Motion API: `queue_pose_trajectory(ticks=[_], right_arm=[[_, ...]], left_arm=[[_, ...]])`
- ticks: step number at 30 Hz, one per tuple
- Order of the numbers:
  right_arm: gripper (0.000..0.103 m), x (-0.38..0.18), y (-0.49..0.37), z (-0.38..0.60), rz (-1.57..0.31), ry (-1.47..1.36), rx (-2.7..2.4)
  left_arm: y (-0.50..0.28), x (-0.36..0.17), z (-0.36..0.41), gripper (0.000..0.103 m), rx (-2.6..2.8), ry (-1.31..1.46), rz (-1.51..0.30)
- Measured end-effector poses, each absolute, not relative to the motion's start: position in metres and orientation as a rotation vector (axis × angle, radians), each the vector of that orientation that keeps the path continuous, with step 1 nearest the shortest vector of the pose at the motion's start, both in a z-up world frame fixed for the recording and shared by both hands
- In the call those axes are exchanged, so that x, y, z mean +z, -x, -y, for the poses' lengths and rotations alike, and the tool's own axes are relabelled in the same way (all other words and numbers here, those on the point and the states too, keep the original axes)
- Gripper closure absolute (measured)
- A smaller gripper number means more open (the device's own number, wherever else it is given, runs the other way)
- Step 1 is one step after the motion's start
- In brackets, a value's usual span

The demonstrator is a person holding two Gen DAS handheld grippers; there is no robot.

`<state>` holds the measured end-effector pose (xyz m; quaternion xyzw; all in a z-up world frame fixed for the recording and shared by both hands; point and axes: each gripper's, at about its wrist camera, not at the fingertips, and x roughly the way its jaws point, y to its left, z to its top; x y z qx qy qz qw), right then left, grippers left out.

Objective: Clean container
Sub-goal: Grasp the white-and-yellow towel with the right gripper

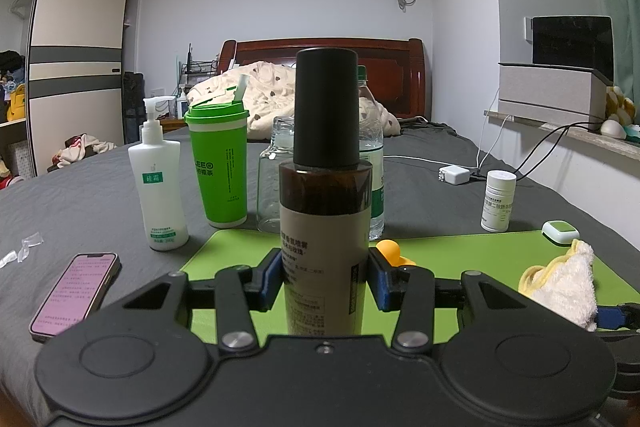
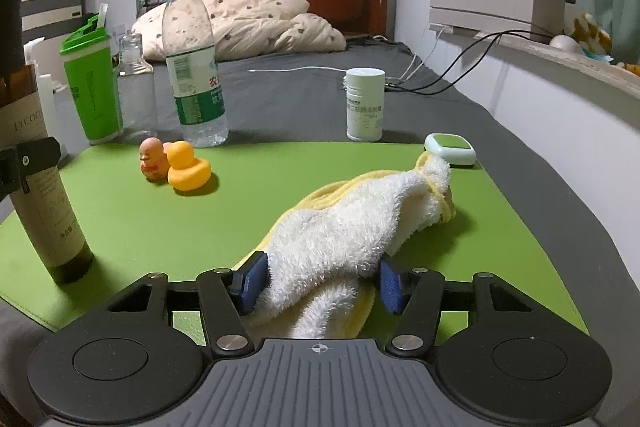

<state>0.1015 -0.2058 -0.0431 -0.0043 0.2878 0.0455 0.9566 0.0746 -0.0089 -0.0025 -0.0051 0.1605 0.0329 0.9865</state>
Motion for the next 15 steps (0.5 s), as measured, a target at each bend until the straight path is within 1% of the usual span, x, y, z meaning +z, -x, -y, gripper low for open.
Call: queue_pose_trajectory(ticks=[2,6,8,9,10,11,15], right_arm=[[0.055,-0.0425,-0.1010,0.2060,-0.584,0.011,0.096],[0.062,-0.0407,-0.0992,0.2062,-0.578,0.020,0.105],[0.072,-0.0399,-0.0983,0.2062,-0.575,0.025,0.110],[0.074,-0.0394,-0.0979,0.2063,-0.574,0.027,0.112],[0.083,-0.0390,-0.0974,0.2063,-0.572,0.030,0.115],[0.087,-0.0389,-0.0969,0.2060,-0.570,0.032,0.117],[0.090,-0.0388,-0.0935,0.2054,-0.550,0.030,0.130]], left_arm=[[-0.0746,-0.0027,0.0078,0.060,0.065,0.009,-0.323],[-0.0744,-0.0027,0.0075,0.060,0.065,0.009,-0.324],[-0.0741,-0.0027,0.0068,0.060,0.065,0.010,-0.325],[-0.0741,-0.0028,0.0069,0.060,0.064,0.009,-0.325],[-0.0739,-0.0028,0.0069,0.060,0.064,0.008,-0.325],[-0.0736,-0.0028,0.0068,0.060,0.063,0.008,-0.325],[-0.0731,-0.0035,0.0070,0.060,0.064,0.008,-0.324]])
